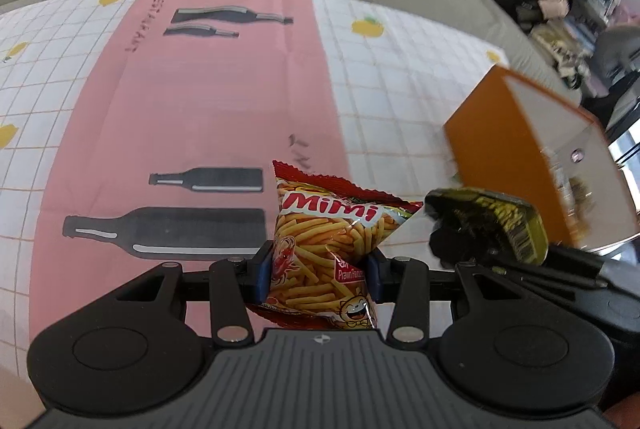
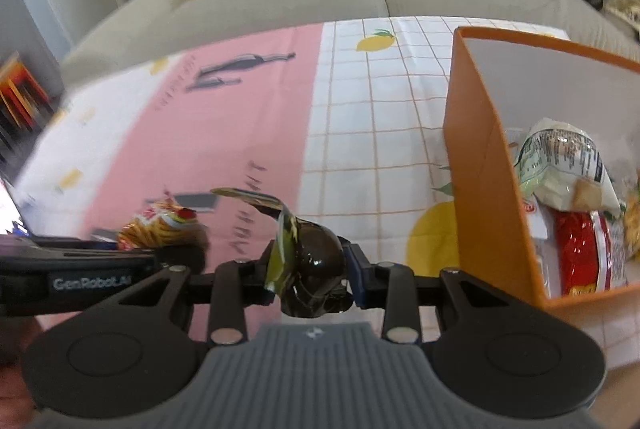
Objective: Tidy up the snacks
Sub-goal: 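Carry the Mimi bag and dark candy over the orange box and lower them inside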
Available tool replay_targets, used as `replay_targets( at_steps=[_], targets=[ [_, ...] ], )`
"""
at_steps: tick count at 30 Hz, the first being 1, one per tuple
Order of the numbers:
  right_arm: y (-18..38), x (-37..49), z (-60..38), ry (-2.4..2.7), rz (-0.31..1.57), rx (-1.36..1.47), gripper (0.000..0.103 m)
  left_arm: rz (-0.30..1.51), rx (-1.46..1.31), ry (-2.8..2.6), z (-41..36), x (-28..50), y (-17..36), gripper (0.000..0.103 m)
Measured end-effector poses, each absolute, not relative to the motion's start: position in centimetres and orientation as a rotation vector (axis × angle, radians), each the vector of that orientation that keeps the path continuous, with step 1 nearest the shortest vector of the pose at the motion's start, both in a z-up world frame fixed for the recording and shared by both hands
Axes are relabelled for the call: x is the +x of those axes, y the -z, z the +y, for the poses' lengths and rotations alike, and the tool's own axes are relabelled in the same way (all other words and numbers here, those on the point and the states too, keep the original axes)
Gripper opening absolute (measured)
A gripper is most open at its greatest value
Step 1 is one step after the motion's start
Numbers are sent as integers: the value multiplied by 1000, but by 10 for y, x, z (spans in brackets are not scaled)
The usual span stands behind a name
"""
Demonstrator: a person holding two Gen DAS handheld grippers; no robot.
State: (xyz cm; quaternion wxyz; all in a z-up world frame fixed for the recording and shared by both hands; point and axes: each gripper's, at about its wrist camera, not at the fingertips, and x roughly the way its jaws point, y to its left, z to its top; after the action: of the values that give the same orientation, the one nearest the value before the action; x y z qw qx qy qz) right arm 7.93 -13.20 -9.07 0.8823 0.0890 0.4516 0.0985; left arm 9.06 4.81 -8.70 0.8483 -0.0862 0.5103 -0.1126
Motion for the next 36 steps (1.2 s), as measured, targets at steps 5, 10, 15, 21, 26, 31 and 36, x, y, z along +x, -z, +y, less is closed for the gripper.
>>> replay_targets(
  at_steps=[5, 10, 15, 21, 26, 31, 36],
  targets=[
    [61, 66, -148, -231, 947, 309, 33, 1033, -190, 268, 38, 82, 57, 50],
    [29, 51, -170, -220, 881, 355, 33, 1006, -205, 307, 26, 74, 32, 50],
    [5, 38, -199, -225, 840, 388, 33, 981, -192, 359, 5, 68, 9, 50],
    [-14, 31, -240, -197, 804, 386, 33, 956, -151, 450, -36, 70, -13, 49],
    [-24, 28, -280, -134, 772, 377, 33, 958, -120, 539, -77, 79, -21, 49],
    [-24, 30, -322, -62, 765, 366, 33, 969, -74, 614, -124, 94, -20, 49],
    [-15, 42, -360, 7, 798, 370, 33, 967, 9, 679, -169, 106, -17, 49]
  ],
)
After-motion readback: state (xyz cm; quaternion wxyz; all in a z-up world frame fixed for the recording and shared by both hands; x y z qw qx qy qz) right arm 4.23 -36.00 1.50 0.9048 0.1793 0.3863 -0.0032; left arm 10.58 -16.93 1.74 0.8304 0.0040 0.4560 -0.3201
